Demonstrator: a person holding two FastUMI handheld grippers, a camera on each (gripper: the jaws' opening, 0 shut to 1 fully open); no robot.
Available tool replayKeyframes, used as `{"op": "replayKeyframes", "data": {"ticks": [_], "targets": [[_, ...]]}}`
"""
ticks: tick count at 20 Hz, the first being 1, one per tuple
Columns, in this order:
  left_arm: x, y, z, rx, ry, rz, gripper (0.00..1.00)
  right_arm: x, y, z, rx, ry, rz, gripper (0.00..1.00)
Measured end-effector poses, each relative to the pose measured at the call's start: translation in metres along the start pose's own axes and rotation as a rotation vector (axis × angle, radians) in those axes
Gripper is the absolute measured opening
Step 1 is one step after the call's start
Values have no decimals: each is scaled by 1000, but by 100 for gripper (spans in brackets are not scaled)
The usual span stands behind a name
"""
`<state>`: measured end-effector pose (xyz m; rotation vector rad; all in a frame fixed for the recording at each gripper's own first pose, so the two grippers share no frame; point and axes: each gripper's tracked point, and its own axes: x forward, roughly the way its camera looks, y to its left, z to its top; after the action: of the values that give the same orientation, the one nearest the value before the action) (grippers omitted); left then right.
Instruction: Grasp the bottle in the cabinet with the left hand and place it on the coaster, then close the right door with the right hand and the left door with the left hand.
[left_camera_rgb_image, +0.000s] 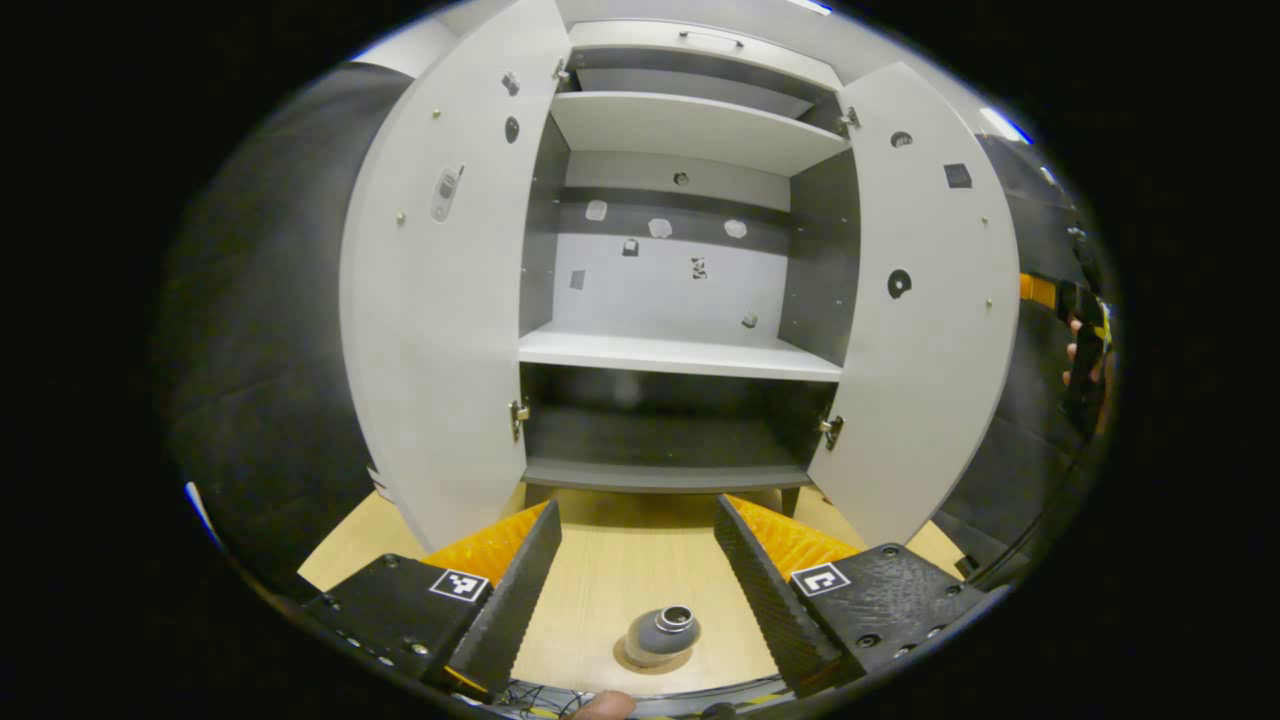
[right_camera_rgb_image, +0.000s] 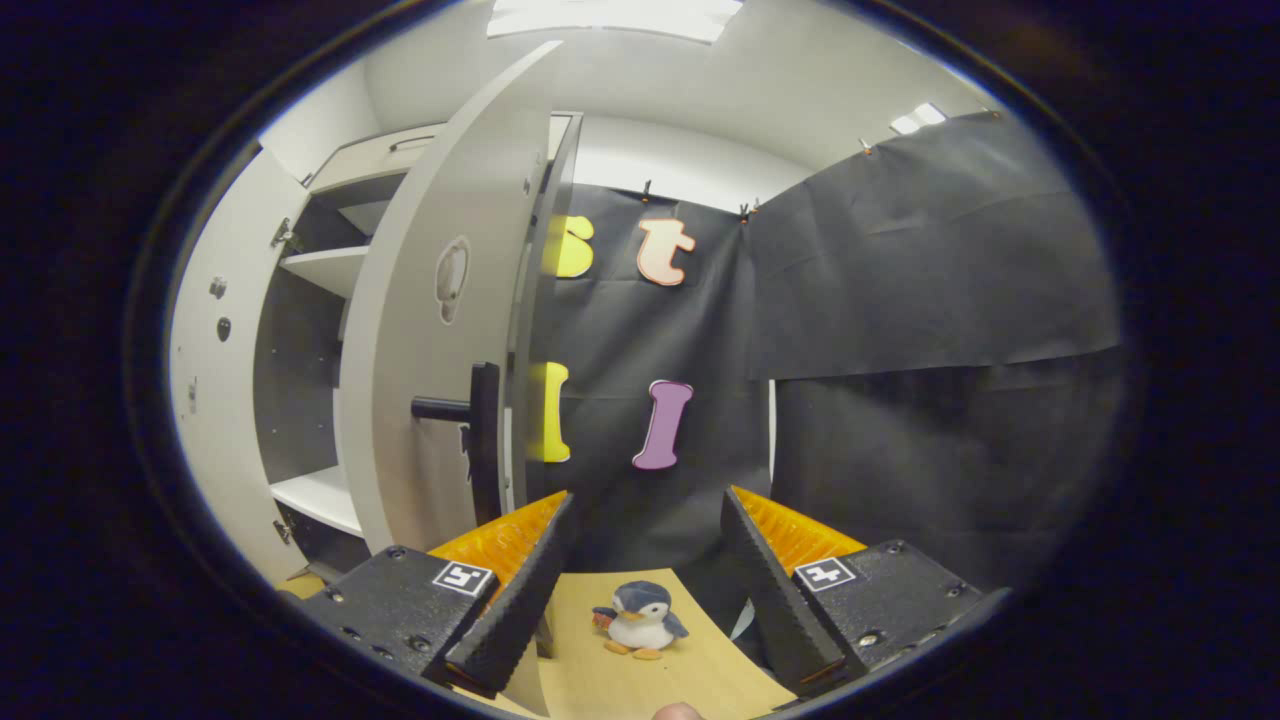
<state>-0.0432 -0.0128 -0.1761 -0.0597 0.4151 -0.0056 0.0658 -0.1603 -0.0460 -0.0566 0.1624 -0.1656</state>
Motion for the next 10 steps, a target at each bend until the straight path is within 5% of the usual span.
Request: {"op": "replayKeyframes", "data": {"ticks": [2,4,10], "targets": [[-3,11,15,3,-27,27,89,-3,8,1,-17,9,28,95],[-6,18,30,-6,-51,46,98,-4,17,0,3,27,60,95],[-18,45,64,-20,-117,109,89,-11,67,0,12,30,220,93]]}}
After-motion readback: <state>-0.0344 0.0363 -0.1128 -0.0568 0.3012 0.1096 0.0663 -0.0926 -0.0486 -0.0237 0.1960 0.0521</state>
